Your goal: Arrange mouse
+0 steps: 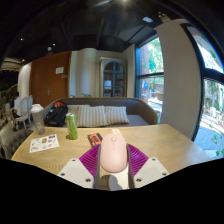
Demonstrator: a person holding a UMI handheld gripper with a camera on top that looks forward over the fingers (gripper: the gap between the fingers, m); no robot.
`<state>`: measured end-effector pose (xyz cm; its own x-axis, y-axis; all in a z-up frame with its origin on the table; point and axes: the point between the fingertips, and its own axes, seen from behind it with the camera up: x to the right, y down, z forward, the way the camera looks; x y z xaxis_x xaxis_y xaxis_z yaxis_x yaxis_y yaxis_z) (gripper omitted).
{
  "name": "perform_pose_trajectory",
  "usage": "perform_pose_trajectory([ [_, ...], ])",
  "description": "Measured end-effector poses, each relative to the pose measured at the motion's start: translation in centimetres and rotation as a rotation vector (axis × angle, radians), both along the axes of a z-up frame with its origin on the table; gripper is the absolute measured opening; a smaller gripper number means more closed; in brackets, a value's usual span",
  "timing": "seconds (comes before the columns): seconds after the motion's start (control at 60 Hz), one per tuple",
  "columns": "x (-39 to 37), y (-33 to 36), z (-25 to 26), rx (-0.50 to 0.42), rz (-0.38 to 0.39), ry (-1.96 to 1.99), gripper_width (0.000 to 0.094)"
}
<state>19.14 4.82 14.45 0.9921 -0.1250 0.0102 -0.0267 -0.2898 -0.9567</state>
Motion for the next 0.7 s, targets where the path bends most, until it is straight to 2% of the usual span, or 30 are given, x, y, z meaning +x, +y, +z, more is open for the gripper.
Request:
perform_pose_trajectory([
  [0.05,4.4,-1.3,-1.2,-0.032,-0.057,-0.005,0.039],
  [0.1,7.5,-1.6,-3.2,-0.09,-0.077,0.0,0.0391],
  [0.25,10.1,-2.7,-10.9,-0.264,-0.022,0.033,0.0392],
  [0.4,10.9,-3.0,-15.2,-0.347,-0.008,0.033,0.0394],
  [0.5,10.7,-3.1,-15.4,-0.331,0.007,0.095,0.0412],
  [0.617,10.6,-3.1,-15.2,-0.333,0.036,0.099,0.0526],
  [0.633,10.4,-3.2,-15.1,-0.333,0.047,0.098,0.0566],
  [0.683,9.8,-3.5,-14.7,-0.32,0.064,0.107,0.0848],
  [0.7,9.7,-3.7,-14.5,-0.312,0.067,0.111,0.0871],
])
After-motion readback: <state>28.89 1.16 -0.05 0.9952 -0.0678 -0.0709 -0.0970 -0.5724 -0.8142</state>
